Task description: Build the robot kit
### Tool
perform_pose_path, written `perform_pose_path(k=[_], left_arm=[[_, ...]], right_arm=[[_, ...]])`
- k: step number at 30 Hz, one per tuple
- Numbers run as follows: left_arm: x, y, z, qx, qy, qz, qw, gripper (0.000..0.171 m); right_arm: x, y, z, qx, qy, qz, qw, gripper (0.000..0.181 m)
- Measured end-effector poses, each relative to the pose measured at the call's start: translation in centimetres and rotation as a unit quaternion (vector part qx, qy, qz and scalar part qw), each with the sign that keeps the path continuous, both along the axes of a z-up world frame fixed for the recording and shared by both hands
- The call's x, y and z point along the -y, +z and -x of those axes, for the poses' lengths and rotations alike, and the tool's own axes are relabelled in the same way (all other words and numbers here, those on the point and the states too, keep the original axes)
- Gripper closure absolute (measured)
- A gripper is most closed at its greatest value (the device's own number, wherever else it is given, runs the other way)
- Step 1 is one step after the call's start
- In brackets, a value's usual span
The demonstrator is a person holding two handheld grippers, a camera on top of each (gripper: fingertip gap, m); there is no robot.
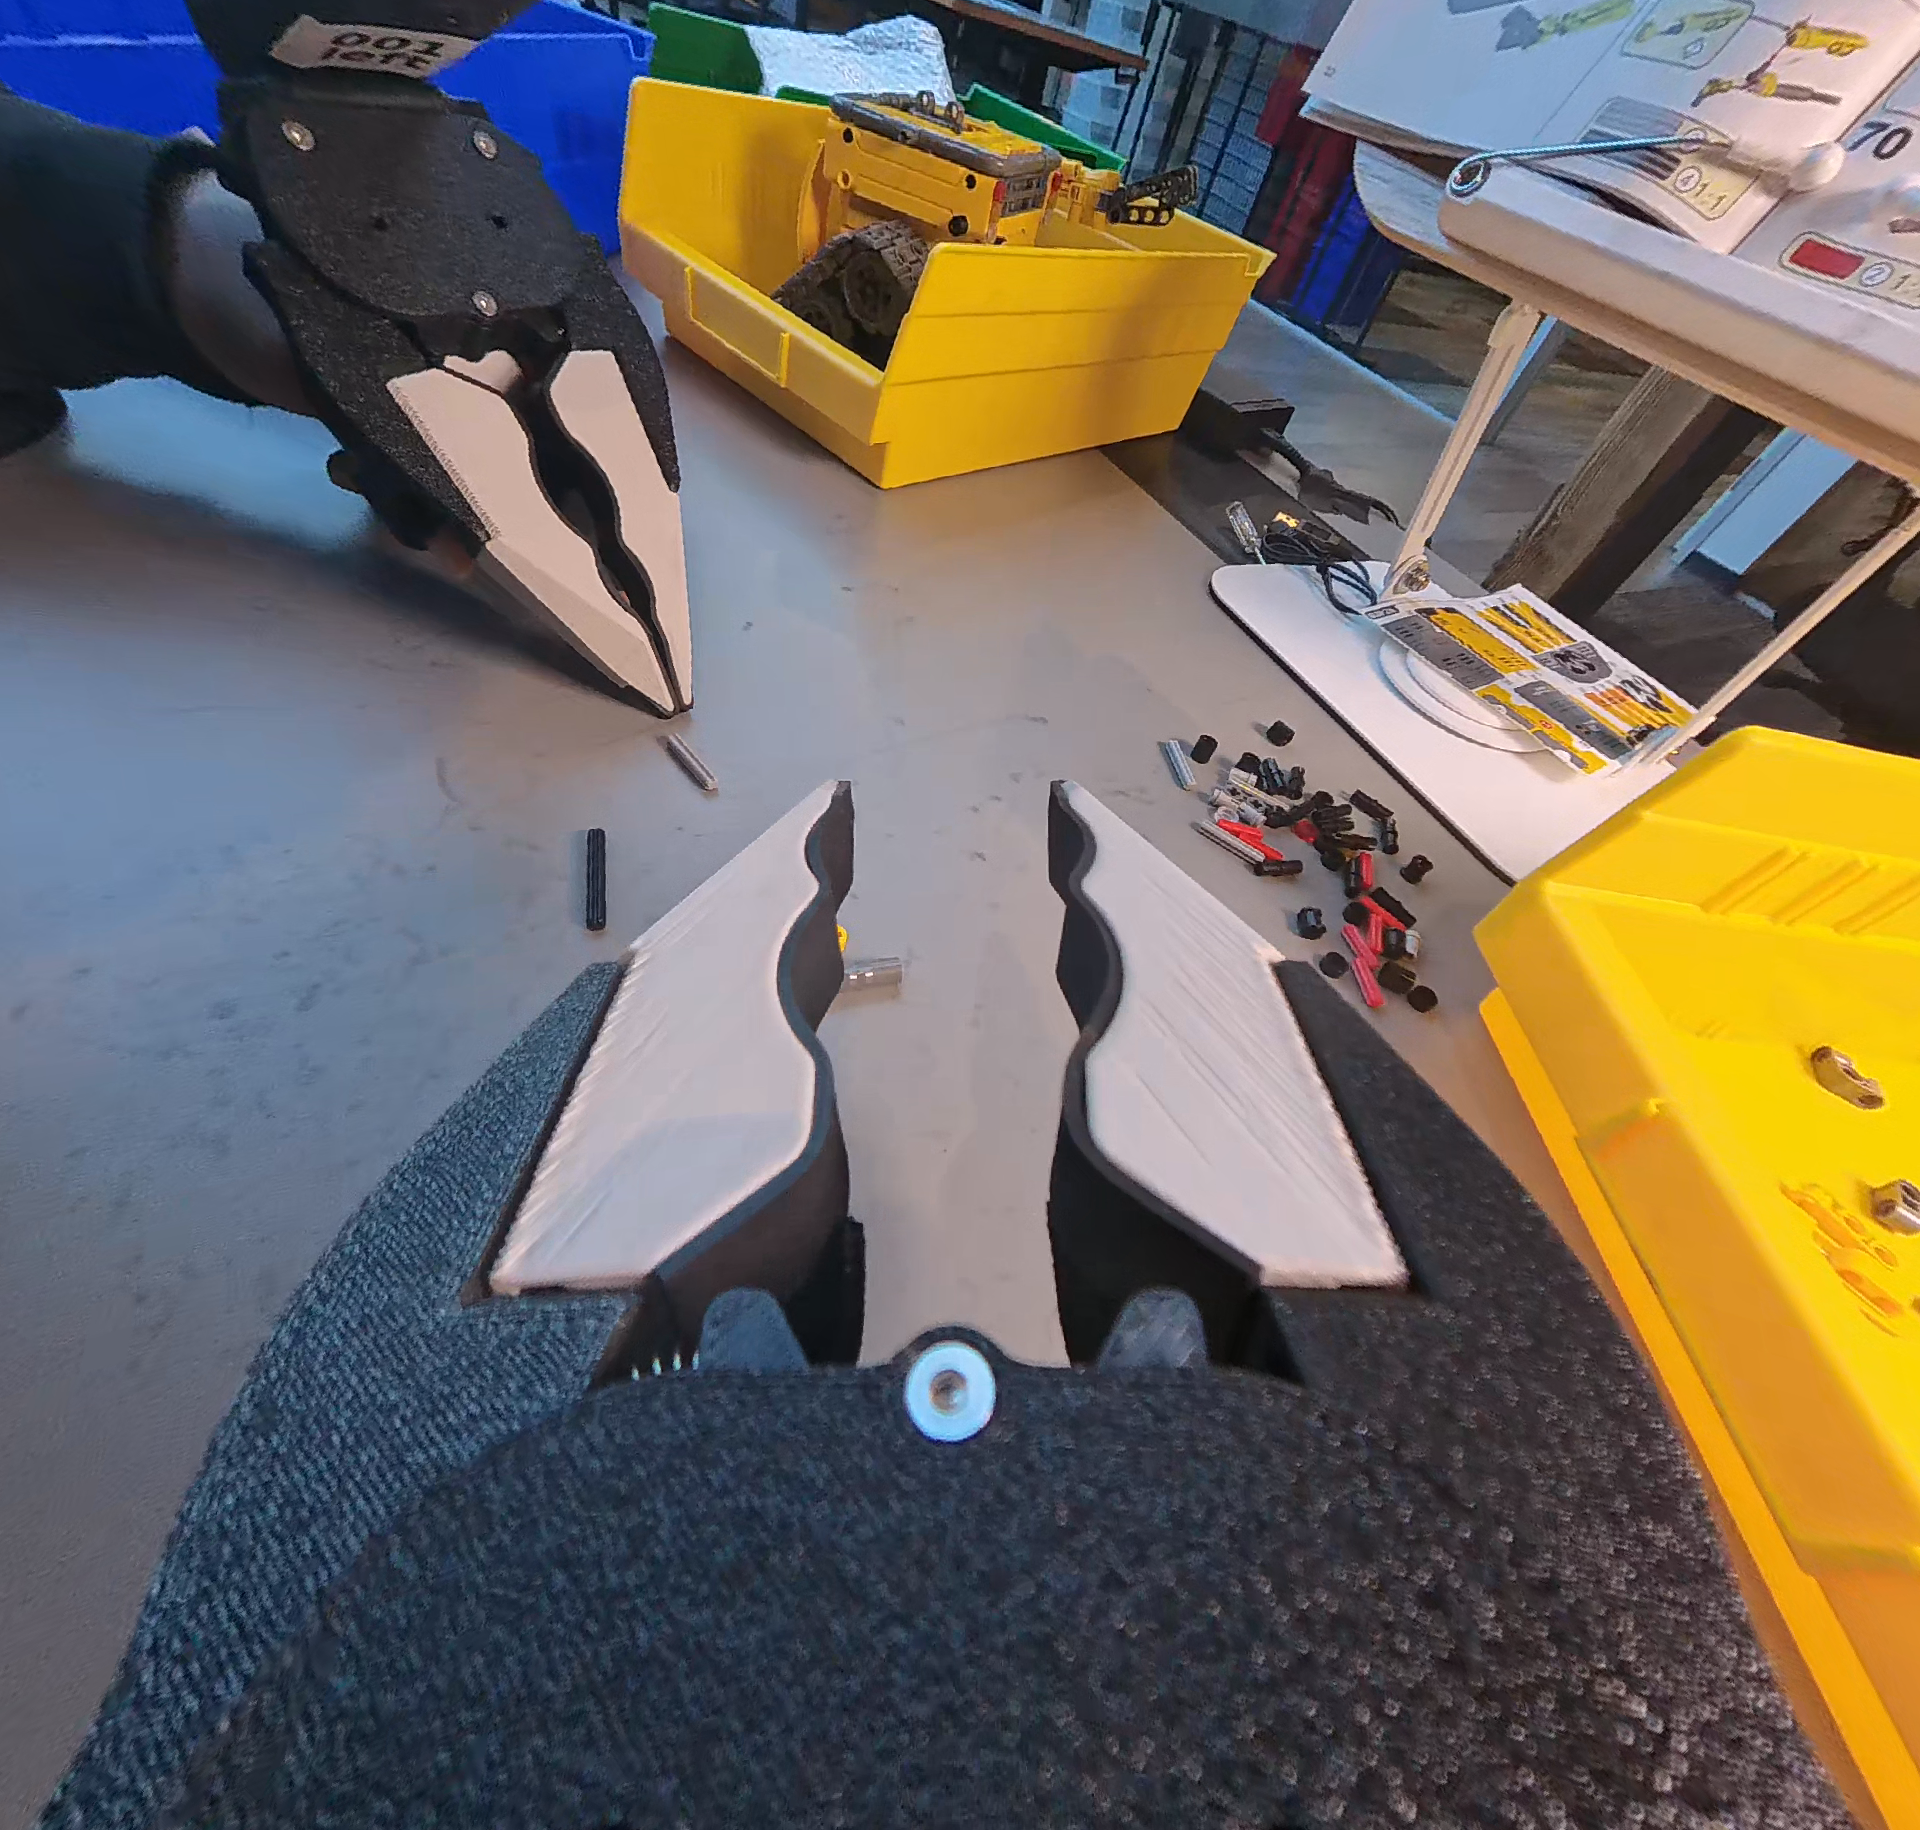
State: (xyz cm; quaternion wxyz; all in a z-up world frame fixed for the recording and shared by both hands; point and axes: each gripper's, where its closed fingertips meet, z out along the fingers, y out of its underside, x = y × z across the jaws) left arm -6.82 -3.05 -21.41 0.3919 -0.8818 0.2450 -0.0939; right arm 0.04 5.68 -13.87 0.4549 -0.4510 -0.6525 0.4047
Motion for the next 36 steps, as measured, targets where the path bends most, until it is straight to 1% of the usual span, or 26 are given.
perform_pose_path(k=[8, 14, 16, 17, 21, 23, 27, 29, 32, 33, 35, 36], left_arm=[[-0.2, 0.0, 0.4, -0.027, 0.012, -0.015, 0.999, 0.171], [-0.3, 0.2, 0.9, -0.037, 0.026, -0.026, 0.999, 0.171], [-0.3, 0.5, 1.0, -0.031, 0.032, -0.033, 0.998, 0.164], [-0.3, 0.7, 1.0, -0.025, 0.036, -0.038, 0.998, 0.159], [-0.3, 2.4, 1.1, 0.014, 0.056, -0.071, 0.996, 0.142], [-0.5, 3.4, 1.1, 0.036, 0.068, -0.093, 0.993, 0.137], [-0.7, 4.8, 1.5, 0.052, 0.086, -0.123, 0.987, 0.136], [-0.6, 5.0, 1.5, 0.052, 0.091, -0.13, 0.986, 0.136], [-0.3, 4.8, 1.5, 0.046, 0.093, -0.13, 0.986, 0.136], [-0.2, 4.8, 1.6, 0.043, 0.094, -0.13, 0.986, 0.136], [-0.1, 4.8, 1.7, 0.039, 0.095, -0.13, 0.986, 0.136], [-0.1, 4.8, 1.7, 0.038, 0.095, -0.131, 0.986, 0.137]], right_arm=[[-0.8, -0.8, -0.3, 0.025, -0.005, 0.0, 1.0, 0.144], [-0.3, -2.7, -0.5, 0.079, 0.012, -0.019, 0.997, 0.143], [-0.8, -3.3, -0.4, 0.096, -0.004, -0.026, 0.995, 0.143], [-1.5, -3.4, -0.4, 0.103, -0.023, -0.024, 0.994, 0.143], [-4.6, -3.4, -0.3, 0.111, -0.095, 0.03, 0.989, 0.141], [-6.2, -3.6, 0.0, 0.121, -0.111, 0.035, 0.986, 0.142], [-7.9, -5.3, 1.0, 0.182, -0.089, -0.008, 0.979, 0.146], [-7.7, -6.0, 1.6, 0.215, -0.071, -0.003, 0.974, 0.147], [-7.8, -7.0, 2.2, 0.256, -0.066, 0.0, 0.964, 0.15], [-7.9, -7.0, 2.4, 0.259, -0.067, -0.002, 0.963, 0.152], [-7.9, -7.0, 2.6, 0.261, -0.066, 0.002, 0.963, 0.167], [-7.9, -7.0, 2.6, 0.262, -0.066, 0.0, 0.963, 0.168]])
